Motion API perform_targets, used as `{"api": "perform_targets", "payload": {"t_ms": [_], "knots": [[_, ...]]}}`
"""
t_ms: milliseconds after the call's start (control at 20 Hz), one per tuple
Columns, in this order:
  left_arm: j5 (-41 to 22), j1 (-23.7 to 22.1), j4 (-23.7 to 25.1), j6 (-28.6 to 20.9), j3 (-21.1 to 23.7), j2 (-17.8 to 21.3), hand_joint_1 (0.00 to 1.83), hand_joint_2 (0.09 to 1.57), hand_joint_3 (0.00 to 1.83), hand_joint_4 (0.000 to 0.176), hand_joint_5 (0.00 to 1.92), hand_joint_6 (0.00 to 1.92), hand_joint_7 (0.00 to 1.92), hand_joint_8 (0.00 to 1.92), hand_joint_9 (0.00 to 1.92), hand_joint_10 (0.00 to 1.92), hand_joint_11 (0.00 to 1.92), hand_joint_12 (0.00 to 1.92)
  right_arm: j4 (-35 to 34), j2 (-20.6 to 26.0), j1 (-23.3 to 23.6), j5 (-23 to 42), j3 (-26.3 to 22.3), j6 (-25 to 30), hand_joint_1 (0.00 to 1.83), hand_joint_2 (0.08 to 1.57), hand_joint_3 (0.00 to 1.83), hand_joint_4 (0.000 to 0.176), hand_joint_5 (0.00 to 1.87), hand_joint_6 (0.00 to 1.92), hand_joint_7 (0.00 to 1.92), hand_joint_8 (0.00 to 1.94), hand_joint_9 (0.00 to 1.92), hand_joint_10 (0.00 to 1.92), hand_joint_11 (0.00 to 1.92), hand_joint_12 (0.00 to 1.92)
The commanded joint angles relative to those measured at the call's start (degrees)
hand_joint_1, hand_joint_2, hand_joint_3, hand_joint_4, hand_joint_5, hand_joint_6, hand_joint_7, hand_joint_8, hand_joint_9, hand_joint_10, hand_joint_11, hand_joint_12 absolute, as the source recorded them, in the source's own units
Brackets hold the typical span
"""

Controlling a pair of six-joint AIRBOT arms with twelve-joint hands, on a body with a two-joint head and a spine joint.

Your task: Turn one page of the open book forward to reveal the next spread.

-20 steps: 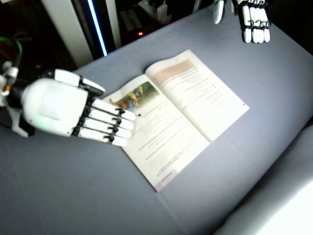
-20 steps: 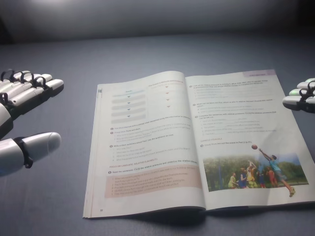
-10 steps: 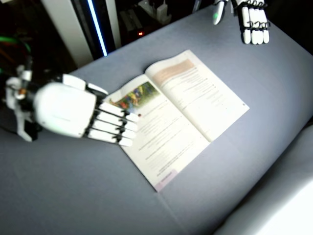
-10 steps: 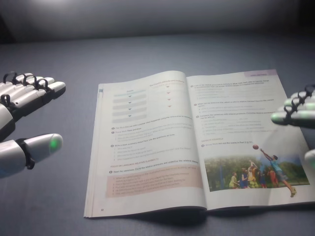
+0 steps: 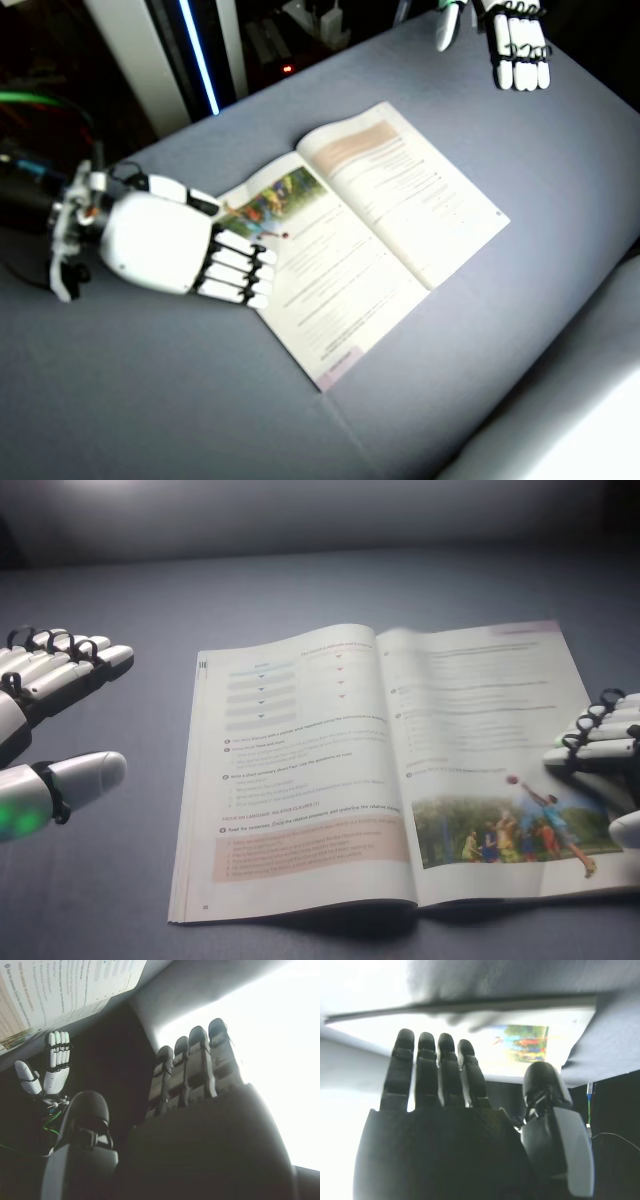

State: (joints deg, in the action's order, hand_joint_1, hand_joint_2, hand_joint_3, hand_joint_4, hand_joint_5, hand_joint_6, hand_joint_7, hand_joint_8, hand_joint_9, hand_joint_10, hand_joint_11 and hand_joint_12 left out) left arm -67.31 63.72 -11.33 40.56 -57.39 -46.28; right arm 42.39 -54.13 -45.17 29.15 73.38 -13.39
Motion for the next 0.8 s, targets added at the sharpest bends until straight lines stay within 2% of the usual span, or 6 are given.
{"api": "perform_targets", "payload": {"t_ms": [0,150,350,400,500,750], "knots": [[-7.0,-0.6,-0.6,-0.4,-0.3,-0.2,0.0,1.36,0.0,0.0,0.1,0.01,0.07,0.01,0.05,0.01,0.03,0.02,-0.5,-0.5,0.4,2.7,0.2,0.6,0.0,1.31,0.0,0.0,0.14,0.0,0.13,0.0,0.09,0.0,0.1,0.09],[-7.1,-0.7,-0.4,-0.5,-0.4,-0.2,0.0,1.35,0.0,0.0,0.09,0.0,0.06,0.0,0.05,0.0,0.03,0.01,0.0,-1.9,1.2,2.7,0.5,0.6,0.0,1.31,0.0,0.0,0.13,0.01,0.13,0.01,0.09,0.01,0.08,0.07],[-7.4,-0.7,-0.5,-0.6,-0.4,-0.3,0.0,1.36,0.0,0.0,0.1,0.0,0.06,0.0,0.06,0.0,0.02,0.01,-0.2,-4.4,5.5,5.0,1.1,0.6,0.0,1.32,0.0,0.0,0.14,0.01,0.13,0.01,0.1,0.01,0.09,0.07],[-7.5,-0.7,-0.6,-0.7,-0.4,-0.3,0.0,1.35,0.0,0.0,0.1,0.0,0.06,0.0,0.06,0.0,0.03,0.01,-0.8,-4.6,6.8,6.3,1.5,0.6,0.0,1.3,0.0,0.0,0.09,0.0,0.1,0.0,0.07,0.0,0.06,0.05],[-7.6,-0.7,-0.6,-0.7,-0.4,-0.3,0.0,1.36,0.0,0.0,0.11,0.01,0.07,0.01,0.07,0.01,0.04,0.02,-3.3,-6.7,7.4,9.5,2.2,0.6,0.0,1.29,0.0,0.0,0.05,0.0,0.07,0.0,0.06,0.0,0.19,0.11],[-7.7,-0.8,-0.6,-0.7,-0.5,-0.2,0.0,1.36,0.0,0.0,0.11,0.0,0.06,0.0,0.06,0.0,0.04,0.01,-7.8,-11.3,8.7,15.4,3.3,0.0,0.0,1.28,0.0,0.0,0.06,0.01,0.07,0.01,0.04,0.01,0.04,0.04]]}}
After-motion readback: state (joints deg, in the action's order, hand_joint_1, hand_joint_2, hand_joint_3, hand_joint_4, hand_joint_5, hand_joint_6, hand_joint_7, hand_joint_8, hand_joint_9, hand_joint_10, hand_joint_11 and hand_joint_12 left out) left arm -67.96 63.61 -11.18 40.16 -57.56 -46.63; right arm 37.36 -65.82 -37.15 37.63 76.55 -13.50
